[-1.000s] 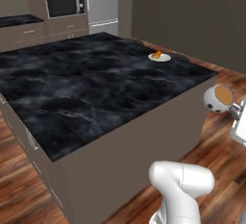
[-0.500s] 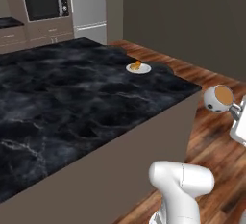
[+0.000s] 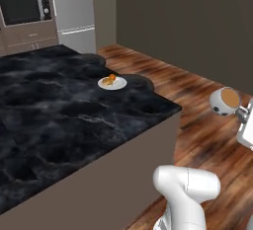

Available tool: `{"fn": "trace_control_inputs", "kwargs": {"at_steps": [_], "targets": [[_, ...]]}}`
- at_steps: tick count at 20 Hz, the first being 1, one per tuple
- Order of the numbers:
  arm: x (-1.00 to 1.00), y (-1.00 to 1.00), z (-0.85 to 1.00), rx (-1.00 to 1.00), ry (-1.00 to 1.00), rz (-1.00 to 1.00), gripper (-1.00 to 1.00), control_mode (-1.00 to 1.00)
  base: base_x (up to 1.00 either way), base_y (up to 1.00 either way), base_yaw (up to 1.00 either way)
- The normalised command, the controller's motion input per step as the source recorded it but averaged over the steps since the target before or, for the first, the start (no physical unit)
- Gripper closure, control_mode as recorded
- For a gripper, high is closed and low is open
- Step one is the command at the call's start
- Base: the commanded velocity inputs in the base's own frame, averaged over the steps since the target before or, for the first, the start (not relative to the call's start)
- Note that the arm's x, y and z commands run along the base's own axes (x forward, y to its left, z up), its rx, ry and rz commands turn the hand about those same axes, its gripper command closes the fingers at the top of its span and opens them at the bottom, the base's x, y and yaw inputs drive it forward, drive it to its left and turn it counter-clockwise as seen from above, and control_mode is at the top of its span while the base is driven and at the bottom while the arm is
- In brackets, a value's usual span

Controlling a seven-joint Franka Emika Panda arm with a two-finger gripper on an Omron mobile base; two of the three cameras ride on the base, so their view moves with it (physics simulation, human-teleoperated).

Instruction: Pick up the brewed coffee from the coffee machine and place it next to the breakfast plate on the dining counter.

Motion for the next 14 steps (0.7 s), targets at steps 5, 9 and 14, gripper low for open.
{"fn": "trace_control_inputs", "kwargs": {"at_steps": [5, 9, 14], "targets": [[0.0, 0.0, 0.0, 0.0, 0.0, 0.0, 1.0, 1.0, 0.87, -1.0, 0.06], [0.0, 0.0, 0.0, 0.0, 0.0, 0.0, 1.0, 1.0, 0.79, -1.0, 0.0], [0.0, 0.0, 0.0, 0.0, 0.0, 0.0, 1.0, 1.0, 0.94, -0.98, 0.05]]}}
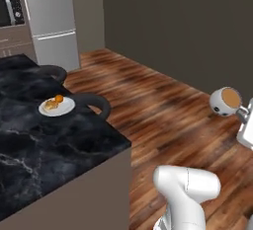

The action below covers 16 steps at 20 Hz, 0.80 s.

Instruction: Pick up the brewed coffee from the coffee machine and place it next to the breakfast plate on the dining counter.

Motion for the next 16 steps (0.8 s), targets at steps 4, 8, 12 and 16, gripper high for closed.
{"fn": "trace_control_inputs", "kwargs": {"at_steps": [4, 8, 12, 16], "targets": [[0.0, 0.0, 0.0, 0.0, 0.0, 0.0, 1.0, 1.0, 0.94, -0.72, 0.2], [0.0, 0.0, 0.0, 0.0, 0.0, 0.0, 1.0, 1.0, 0.96, -0.65, 0.21], [0.0, 0.0, 0.0, 0.0, 0.0, 0.0, 1.0, 1.0, 0.99, -0.59, 0.19], [0.0, 0.0, 0.0, 0.0, 0.0, 0.0, 1.0, 1.0, 1.0, -0.57, 0.19]]}}
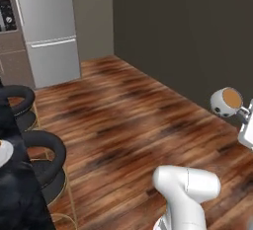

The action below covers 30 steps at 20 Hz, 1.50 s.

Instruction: Pick up the brewed coffee from the coffee machine and place it next to the breakfast plate on the dining counter.

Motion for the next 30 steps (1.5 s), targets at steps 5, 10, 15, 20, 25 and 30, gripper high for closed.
{"fn": "trace_control_inputs", "kwargs": {"at_steps": [5, 10, 15, 20, 25, 30], "targets": [[0.0, 0.0, 0.0, 0.0, 0.0, 0.0, 1.0, 1.0, 1.0, -0.45, 0.23], [0.0, 0.0, 0.0, 0.0, 0.0, 0.0, 1.0, 1.0, 0.76, -0.16, 0.49], [0.0, 0.0, 0.0, 0.0, 0.0, 0.0, 1.0, 1.0, 0.52, -0.1, 0.62], [0.0, 0.0, 0.0, 0.0, 0.0, 0.0, 1.0, 1.0, 0.47, -0.23, 0.61], [0.0, 0.0, 0.0, 0.0, 0.0, 0.0, 1.0, 1.0, 0.48, -0.41, 0.59], [0.0, 0.0, 0.0, 0.0, 0.0, 0.0, 1.0, 1.0, 0.39, -0.43, 0.63]]}}
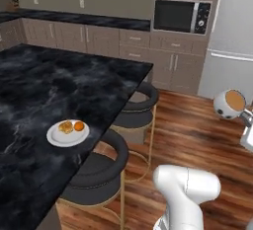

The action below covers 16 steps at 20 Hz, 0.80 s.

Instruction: Pick up the brewed coffee from the coffee machine and place it next to the breakfast plate on the dining counter.

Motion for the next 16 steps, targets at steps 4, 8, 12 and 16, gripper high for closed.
{"fn": "trace_control_inputs", "kwargs": {"at_steps": [4, 8, 12, 16], "targets": [[0.0, 0.0, 0.0, 0.0, 0.0, 0.0, 1.0, 1.0, 0.34, -0.42, 0.66], [0.0, 0.0, 0.0, 0.0, 0.0, 0.0, 1.0, 1.0, 0.31, -0.46, 0.65], [0.0, 0.0, 0.0, 0.0, 0.0, 0.0, 1.0, 1.0, 0.29, -0.49, 0.64], [0.0, 0.0, 0.0, 0.0, 0.0, 0.0, 1.0, 1.0, 0.24, -0.56, 0.61]]}}
